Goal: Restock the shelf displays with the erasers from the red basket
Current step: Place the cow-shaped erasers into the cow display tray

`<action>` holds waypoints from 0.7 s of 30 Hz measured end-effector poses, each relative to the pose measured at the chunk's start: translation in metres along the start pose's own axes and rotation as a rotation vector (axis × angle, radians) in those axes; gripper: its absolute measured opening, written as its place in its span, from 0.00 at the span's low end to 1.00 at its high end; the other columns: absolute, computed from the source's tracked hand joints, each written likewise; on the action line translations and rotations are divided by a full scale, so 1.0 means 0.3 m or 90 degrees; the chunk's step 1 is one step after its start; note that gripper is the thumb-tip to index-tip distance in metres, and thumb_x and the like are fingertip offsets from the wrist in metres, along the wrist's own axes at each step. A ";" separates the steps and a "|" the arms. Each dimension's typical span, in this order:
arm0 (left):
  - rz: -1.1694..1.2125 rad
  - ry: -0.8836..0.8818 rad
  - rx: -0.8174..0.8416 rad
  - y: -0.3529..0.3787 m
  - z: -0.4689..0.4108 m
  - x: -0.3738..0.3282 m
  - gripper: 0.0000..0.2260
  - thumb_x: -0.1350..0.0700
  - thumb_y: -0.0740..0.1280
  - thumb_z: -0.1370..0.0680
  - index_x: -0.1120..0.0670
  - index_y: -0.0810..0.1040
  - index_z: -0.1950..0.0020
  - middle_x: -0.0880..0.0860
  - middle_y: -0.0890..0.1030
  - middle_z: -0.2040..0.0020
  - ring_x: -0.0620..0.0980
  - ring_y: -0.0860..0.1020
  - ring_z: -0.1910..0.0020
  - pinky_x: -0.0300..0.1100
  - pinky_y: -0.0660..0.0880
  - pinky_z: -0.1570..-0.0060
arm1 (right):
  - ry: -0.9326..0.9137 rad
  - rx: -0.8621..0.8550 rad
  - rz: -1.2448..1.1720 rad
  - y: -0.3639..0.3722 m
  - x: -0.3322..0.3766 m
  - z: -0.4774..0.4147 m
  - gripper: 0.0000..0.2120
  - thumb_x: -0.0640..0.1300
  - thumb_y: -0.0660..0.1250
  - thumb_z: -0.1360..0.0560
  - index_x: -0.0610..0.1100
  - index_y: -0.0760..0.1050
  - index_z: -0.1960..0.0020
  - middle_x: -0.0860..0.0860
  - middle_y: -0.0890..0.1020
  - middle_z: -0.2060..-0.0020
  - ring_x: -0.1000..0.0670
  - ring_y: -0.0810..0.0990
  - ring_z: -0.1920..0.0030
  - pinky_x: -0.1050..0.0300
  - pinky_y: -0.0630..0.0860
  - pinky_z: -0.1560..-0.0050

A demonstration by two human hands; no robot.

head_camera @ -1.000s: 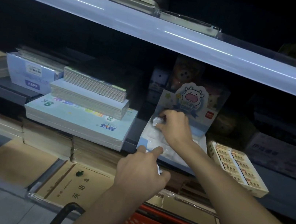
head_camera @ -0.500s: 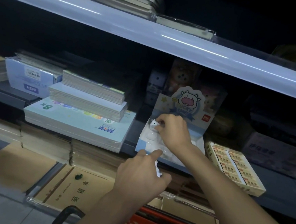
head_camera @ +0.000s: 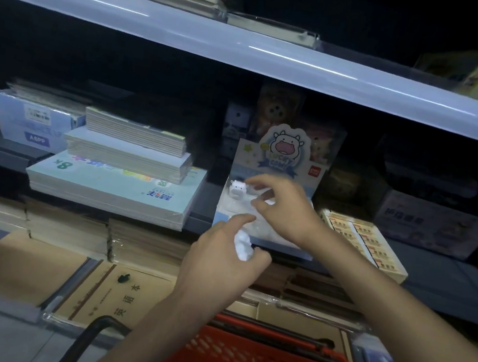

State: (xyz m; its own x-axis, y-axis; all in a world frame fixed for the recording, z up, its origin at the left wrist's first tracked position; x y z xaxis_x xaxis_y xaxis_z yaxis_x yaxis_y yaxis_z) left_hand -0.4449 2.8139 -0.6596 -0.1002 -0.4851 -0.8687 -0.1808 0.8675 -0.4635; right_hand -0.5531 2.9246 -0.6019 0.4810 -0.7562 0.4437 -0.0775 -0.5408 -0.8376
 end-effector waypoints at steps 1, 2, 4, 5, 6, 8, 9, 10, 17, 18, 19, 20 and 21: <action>0.087 -0.004 0.006 -0.004 0.010 -0.005 0.23 0.45 0.68 0.29 0.34 0.75 0.34 0.45 0.81 0.56 0.44 0.78 0.64 0.46 0.78 0.59 | 0.012 -0.018 -0.047 -0.028 0.016 0.026 0.16 0.41 0.69 0.20 0.52 0.80 0.35 0.55 0.83 0.43 0.55 0.82 0.49 0.60 0.79 0.49; 0.163 -0.007 0.013 -0.010 0.020 -0.011 0.20 0.48 0.69 0.29 0.35 0.77 0.38 0.46 0.80 0.63 0.45 0.74 0.71 0.46 0.77 0.65 | 0.030 -0.032 -0.099 -0.051 0.031 0.054 0.13 0.42 0.69 0.20 0.53 0.81 0.37 0.56 0.83 0.46 0.54 0.83 0.52 0.59 0.80 0.53; 0.253 0.005 0.026 -0.030 0.038 -0.026 0.19 0.53 0.70 0.29 0.36 0.78 0.41 0.47 0.76 0.71 0.47 0.70 0.76 0.47 0.75 0.68 | 0.071 -0.033 -0.210 -0.083 0.061 0.120 0.10 0.44 0.69 0.20 0.53 0.83 0.41 0.55 0.84 0.51 0.53 0.85 0.57 0.57 0.80 0.61; 0.264 0.020 0.031 -0.038 0.045 -0.036 0.19 0.54 0.70 0.29 0.36 0.78 0.42 0.46 0.75 0.71 0.48 0.70 0.75 0.46 0.75 0.69 | 0.085 -0.020 -0.254 -0.088 0.075 0.156 0.08 0.44 0.69 0.19 0.53 0.83 0.43 0.54 0.85 0.52 0.53 0.86 0.58 0.58 0.79 0.63; 0.267 0.036 0.035 -0.044 0.051 -0.047 0.19 0.56 0.70 0.28 0.36 0.77 0.42 0.46 0.75 0.71 0.47 0.70 0.75 0.44 0.74 0.69 | 0.097 -0.003 -0.289 -0.089 0.088 0.193 0.07 0.44 0.69 0.19 0.52 0.84 0.44 0.52 0.86 0.53 0.52 0.86 0.59 0.59 0.78 0.64; 0.282 0.053 0.042 -0.047 0.061 -0.061 0.19 0.61 0.70 0.26 0.40 0.78 0.41 0.45 0.76 0.71 0.45 0.70 0.75 0.41 0.73 0.70 | 0.121 0.022 -0.342 -0.086 0.110 0.263 0.05 0.45 0.71 0.20 0.52 0.84 0.46 0.50 0.86 0.56 0.49 0.86 0.61 0.60 0.78 0.65; 0.287 0.057 0.044 -0.045 0.066 -0.068 0.19 0.61 0.70 0.26 0.41 0.78 0.41 0.45 0.77 0.71 0.44 0.71 0.75 0.40 0.73 0.70 | 0.137 0.029 -0.368 -0.085 0.116 0.291 0.05 0.45 0.72 0.21 0.52 0.84 0.46 0.49 0.87 0.58 0.48 0.85 0.61 0.60 0.78 0.64; 0.276 0.063 0.045 -0.042 0.072 -0.075 0.19 0.59 0.71 0.27 0.40 0.78 0.41 0.45 0.79 0.68 0.43 0.73 0.73 0.40 0.74 0.69 | 0.156 0.033 -0.400 -0.082 0.117 0.313 0.06 0.46 0.73 0.22 0.52 0.83 0.45 0.48 0.87 0.59 0.47 0.85 0.62 0.59 0.79 0.63; 0.059 0.116 0.057 -0.009 0.080 -0.095 0.40 0.50 0.71 0.28 0.26 0.56 0.23 0.33 0.80 0.49 0.42 0.80 0.52 0.44 0.80 0.50 | 0.204 0.062 -0.470 -0.075 0.094 0.353 0.18 0.44 0.80 0.29 0.52 0.82 0.41 0.49 0.87 0.52 0.42 0.88 0.56 0.57 0.84 0.58; 0.049 0.122 0.068 -0.001 0.078 -0.105 0.42 0.51 0.71 0.28 0.27 0.53 0.22 0.31 0.79 0.53 0.42 0.79 0.56 0.43 0.80 0.52 | 0.187 0.050 -0.438 -0.080 0.091 0.352 0.18 0.43 0.80 0.29 0.53 0.82 0.42 0.51 0.87 0.51 0.45 0.88 0.57 0.56 0.85 0.57; 0.040 0.124 0.076 0.006 0.075 -0.111 0.44 0.54 0.70 0.28 0.28 0.52 0.21 0.30 0.78 0.55 0.41 0.78 0.58 0.43 0.79 0.53 | 0.168 0.039 -0.416 -0.084 0.087 0.352 0.17 0.42 0.80 0.29 0.54 0.83 0.43 0.52 0.86 0.51 0.47 0.88 0.57 0.54 0.85 0.56; 0.040 0.127 0.080 0.012 0.070 -0.110 0.45 0.56 0.70 0.28 0.28 0.51 0.20 0.31 0.79 0.56 0.41 0.78 0.59 0.43 0.80 0.53 | 0.153 0.028 -0.404 -0.087 0.081 0.353 0.16 0.41 0.80 0.29 0.54 0.83 0.44 0.53 0.86 0.51 0.49 0.88 0.57 0.51 0.85 0.55; 0.058 0.125 0.082 0.015 0.064 -0.106 0.45 0.56 0.70 0.28 0.27 0.52 0.20 0.33 0.80 0.56 0.41 0.78 0.60 0.44 0.81 0.54 | 0.143 0.017 -0.399 -0.089 0.072 0.354 0.15 0.40 0.79 0.28 0.53 0.84 0.45 0.53 0.87 0.51 0.50 0.88 0.56 0.50 0.86 0.55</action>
State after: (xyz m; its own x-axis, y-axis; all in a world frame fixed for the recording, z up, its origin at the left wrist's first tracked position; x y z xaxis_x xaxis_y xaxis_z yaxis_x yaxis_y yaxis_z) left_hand -0.4236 2.8354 -0.6375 -0.3010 -0.4062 -0.8628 -0.0376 0.9091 -0.4149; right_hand -0.4480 2.9618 -0.6038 0.2347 -0.3609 0.9026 0.1804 -0.8962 -0.4053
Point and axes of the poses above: each hand's wrist, its own z-axis away from the middle knuckle, its own y-axis out of the palm, x = y × z, the point moved 8 cm from there along -z, towards the middle knuckle
